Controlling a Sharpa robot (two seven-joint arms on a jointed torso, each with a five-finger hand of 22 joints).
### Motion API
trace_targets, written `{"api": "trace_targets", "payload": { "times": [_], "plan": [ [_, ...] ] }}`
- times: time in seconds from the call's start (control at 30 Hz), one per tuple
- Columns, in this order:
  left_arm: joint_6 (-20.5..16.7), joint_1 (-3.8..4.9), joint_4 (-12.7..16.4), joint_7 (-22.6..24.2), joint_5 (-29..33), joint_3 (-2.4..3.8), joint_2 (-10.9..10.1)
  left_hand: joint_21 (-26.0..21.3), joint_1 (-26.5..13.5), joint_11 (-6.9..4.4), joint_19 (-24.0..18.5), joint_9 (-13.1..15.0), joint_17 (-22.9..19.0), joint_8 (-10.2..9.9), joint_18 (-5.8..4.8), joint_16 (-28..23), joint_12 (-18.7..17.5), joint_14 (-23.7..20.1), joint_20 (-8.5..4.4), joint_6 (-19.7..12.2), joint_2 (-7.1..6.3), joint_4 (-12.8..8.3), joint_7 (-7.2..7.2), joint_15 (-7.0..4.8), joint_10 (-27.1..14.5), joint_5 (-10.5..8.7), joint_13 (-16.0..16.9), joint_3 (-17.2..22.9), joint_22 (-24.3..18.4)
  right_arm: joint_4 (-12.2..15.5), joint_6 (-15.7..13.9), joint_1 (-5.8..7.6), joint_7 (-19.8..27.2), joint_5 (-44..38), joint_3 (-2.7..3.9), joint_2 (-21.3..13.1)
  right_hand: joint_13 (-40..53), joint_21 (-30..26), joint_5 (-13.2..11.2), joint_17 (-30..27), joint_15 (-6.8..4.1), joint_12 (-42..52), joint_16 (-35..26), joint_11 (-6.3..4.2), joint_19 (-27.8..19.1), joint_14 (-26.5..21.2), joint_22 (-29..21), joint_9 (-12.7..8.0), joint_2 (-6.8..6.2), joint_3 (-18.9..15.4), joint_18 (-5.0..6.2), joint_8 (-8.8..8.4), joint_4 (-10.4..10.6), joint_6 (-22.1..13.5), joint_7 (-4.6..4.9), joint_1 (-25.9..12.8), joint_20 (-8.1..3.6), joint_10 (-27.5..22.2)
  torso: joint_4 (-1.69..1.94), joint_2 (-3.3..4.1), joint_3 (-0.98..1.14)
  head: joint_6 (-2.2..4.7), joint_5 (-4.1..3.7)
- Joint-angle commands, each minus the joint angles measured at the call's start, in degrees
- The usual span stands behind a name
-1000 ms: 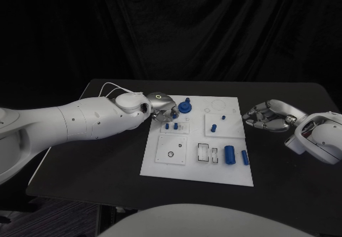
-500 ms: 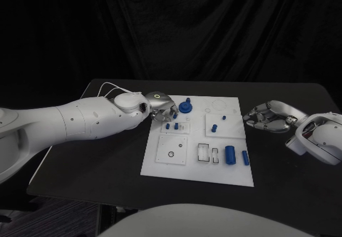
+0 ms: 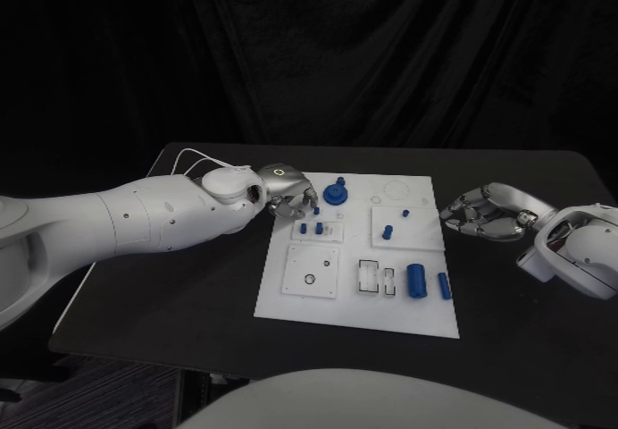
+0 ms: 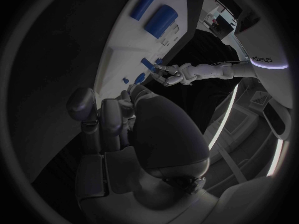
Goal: Assemble the parts on the task board
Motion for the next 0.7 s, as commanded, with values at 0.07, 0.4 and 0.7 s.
{"api": "trace_targets", "payload": {
  "times": [0.07, 0.4, 0.7],
  "plan": [
    [-2.5, -0.10, -0.1, -1.4, -0.1, 0.03, -0.5, -0.5, 0.4, -0.28, -0.5, -0.1, -0.5, -0.2, 0.74, -0.6, 0.3, -0.5, 0.04, -0.4, -0.28, -0.1, 0.42, -0.08, 0.3, 0.30, 0.2, 0.1, 4.7, 0.1, 0.7, -0.17, -1.2, 0.0, 0.03, -0.1, 0.0, -0.2, 0.0, 0.0, -0.03, -0.2, -0.3, 0.07, -0.4, -0.3, 0.4, 0.0, 0.19, 0.3, 1.08, 0.35, 0.1, 0.3, -0.14, 0.4, -0.01, -0.4, -0.02, 0.03, 0.02, -0.01, 0.04],
    [-5.7, -0.10, 0.3, -2.7, -0.1, 0.03, -2.5, -2.6, 0.5, -0.44, -1.5, -0.4, -3.9, 0.0, 1.10, -2.9, 0.5, -2.5, 0.02, -0.8, -0.45, -0.1, 1.52, -0.13, 0.6, 0.49, 0.3, 0.2, 3.8, 0.2, 0.8, -0.16, -1.5, 0.0, 0.03, -0.4, -0.3, -0.3, 0.0, -0.2, -0.03, -0.3, -0.4, 0.06, -0.4, -0.4, 0.3, -0.1, 0.14, 0.3, 1.10, 0.36, 0.0, 0.3, -0.14, 0.4, -0.02, -0.5, -0.03, 0.02, 0.01, -0.01, 0.21],
    [-13.1, 0.01, 3.8, 3.2, 14.8, 0.03, -7.4, -22.8, 1.0, 0.73, -14.9, -0.6, -10.4, 0.6, 4.23, -11.2, 0.9, -10.6, 1.35, 1.2, -1.02, 0.8, 2.93, 1.32, 0.2, 2.65, 0.8, 1.4, -3.7, 1.3, -1.1, 0.66, -1.6, 0.0, 0.04, -1.3, -5.0, -3.0, -0.2, -2.5, 0.03, -3.4, -2.6, 0.14, -1.7, -1.7, -0.8, -0.1, -0.13, 0.9, 1.56, 0.52, -0.2, 0.5, -0.13, 0.4, 0.01, -4.0, -0.01, 0.01, -0.01, -0.01, 0.21]
  ]
}}
